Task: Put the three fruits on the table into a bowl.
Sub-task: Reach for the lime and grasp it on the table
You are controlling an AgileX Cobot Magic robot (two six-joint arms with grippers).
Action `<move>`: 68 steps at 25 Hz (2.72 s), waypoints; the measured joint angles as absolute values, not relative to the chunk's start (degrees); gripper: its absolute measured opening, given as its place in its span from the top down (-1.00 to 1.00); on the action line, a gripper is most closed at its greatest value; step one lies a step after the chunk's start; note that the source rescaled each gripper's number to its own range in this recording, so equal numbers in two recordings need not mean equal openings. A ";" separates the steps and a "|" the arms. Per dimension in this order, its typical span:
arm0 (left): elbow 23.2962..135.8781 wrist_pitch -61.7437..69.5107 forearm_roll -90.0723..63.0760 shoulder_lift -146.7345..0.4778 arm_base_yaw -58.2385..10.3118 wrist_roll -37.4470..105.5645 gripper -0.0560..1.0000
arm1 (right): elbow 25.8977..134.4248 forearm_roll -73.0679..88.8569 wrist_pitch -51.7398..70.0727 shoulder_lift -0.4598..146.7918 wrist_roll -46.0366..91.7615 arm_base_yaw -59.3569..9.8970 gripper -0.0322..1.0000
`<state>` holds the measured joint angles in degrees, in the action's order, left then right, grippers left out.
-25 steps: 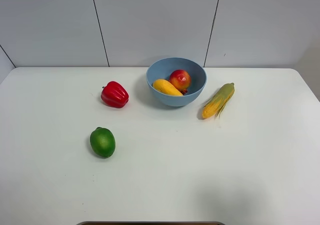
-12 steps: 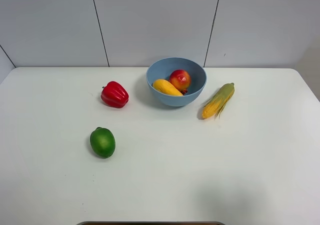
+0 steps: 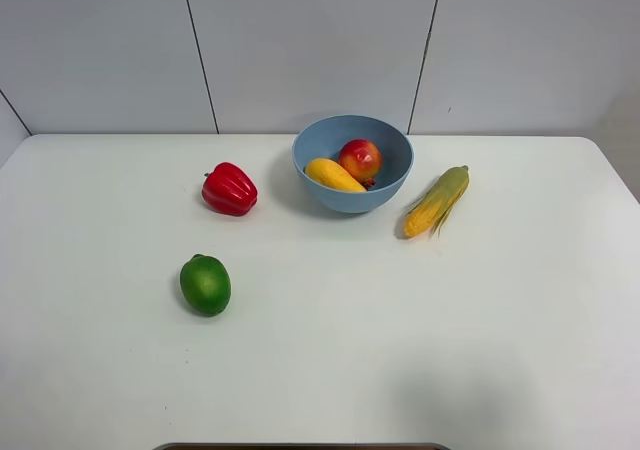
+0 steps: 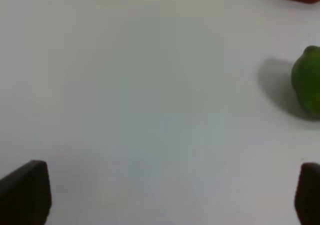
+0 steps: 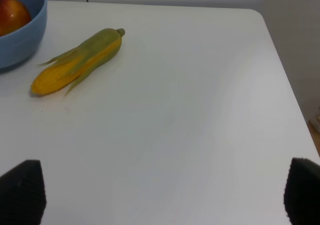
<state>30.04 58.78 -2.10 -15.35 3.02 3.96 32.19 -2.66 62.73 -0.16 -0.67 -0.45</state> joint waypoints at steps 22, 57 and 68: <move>59.18 57.92 -14.00 -73.15 -3.50 0.31 -1.00 | 32.19 -2.66 62.73 -0.16 -0.67 -0.45 -0.79; 59.83 41.90 -6.14 -102.50 -29.14 -29.54 -1.00 | 32.19 -2.66 62.73 -0.16 -0.67 -0.45 -0.79; 59.83 38.80 -6.09 -106.79 -29.14 -29.90 -1.00 | 32.19 -2.66 62.73 -0.16 -0.67 -0.45 -0.79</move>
<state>59.83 38.80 -6.09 -106.79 -29.14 -29.90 32.19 -2.66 62.73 -0.16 -0.67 -0.45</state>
